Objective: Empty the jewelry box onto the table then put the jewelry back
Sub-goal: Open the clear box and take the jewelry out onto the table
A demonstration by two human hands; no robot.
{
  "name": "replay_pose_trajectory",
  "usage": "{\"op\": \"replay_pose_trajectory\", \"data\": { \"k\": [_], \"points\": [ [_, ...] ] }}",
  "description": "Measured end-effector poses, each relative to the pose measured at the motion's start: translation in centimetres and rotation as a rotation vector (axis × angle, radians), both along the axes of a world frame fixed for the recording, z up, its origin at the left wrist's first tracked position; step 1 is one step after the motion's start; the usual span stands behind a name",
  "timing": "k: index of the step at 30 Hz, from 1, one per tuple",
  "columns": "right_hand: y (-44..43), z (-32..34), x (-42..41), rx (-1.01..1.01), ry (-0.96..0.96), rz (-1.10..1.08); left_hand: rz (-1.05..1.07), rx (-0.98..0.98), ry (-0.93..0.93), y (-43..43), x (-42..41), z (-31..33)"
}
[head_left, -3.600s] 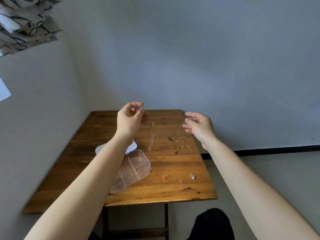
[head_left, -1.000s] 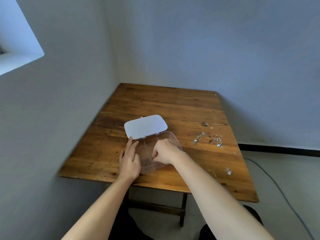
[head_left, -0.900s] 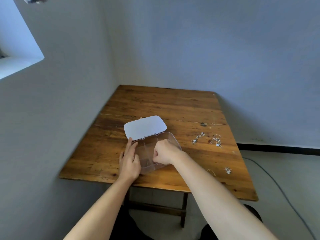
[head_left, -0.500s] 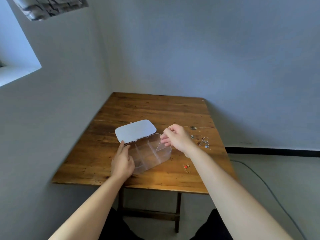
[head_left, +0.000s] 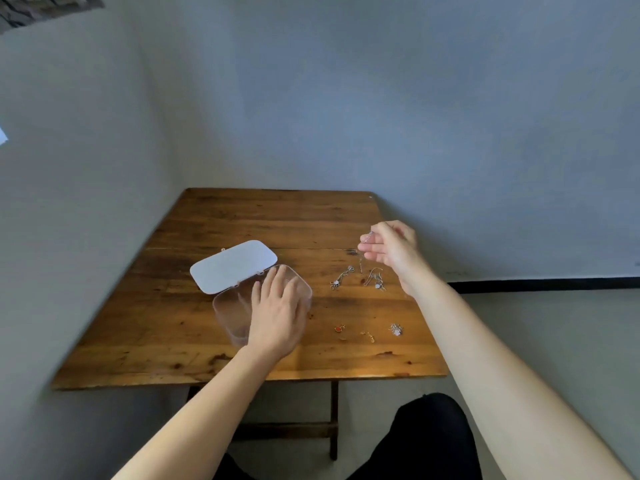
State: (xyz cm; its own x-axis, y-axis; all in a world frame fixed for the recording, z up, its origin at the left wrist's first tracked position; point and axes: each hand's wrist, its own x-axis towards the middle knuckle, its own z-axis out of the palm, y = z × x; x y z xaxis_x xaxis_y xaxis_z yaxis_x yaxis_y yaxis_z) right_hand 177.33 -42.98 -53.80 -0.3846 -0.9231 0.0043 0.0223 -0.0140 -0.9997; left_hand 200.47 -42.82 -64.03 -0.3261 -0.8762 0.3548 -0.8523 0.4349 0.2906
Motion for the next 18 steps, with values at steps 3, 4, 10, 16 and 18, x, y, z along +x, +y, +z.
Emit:
{"op": "replay_pose_trajectory", "data": {
  "k": [3, 4, 10, 16, 18],
  "points": [
    [0.5, -1.9, -0.9, 0.051, 0.036, -0.006, -0.164, -0.057, -0.009, 1.5, -2.2, -0.8],
    [0.6, -2.8, -1.1, 0.078, 0.051, -0.008, -0.217, -0.073, -0.021, 1.9, -2.5, -1.3],
    [1.5, -9.4, -1.8, 0.354, 0.438, 0.057, -0.261, 0.068, -0.121, 2.7, -1.5, -5.0],
    [1.8, -11.9, -1.8, 0.444, 0.710, 0.110, -0.226, 0.114, -0.094, 2.5, -1.6, -5.3],
    [1.9, -11.7, -1.9, 0.443, 0.712, 0.117, -0.217, 0.135, -0.071, 2.4, -1.6, -5.3]
  ]
}}
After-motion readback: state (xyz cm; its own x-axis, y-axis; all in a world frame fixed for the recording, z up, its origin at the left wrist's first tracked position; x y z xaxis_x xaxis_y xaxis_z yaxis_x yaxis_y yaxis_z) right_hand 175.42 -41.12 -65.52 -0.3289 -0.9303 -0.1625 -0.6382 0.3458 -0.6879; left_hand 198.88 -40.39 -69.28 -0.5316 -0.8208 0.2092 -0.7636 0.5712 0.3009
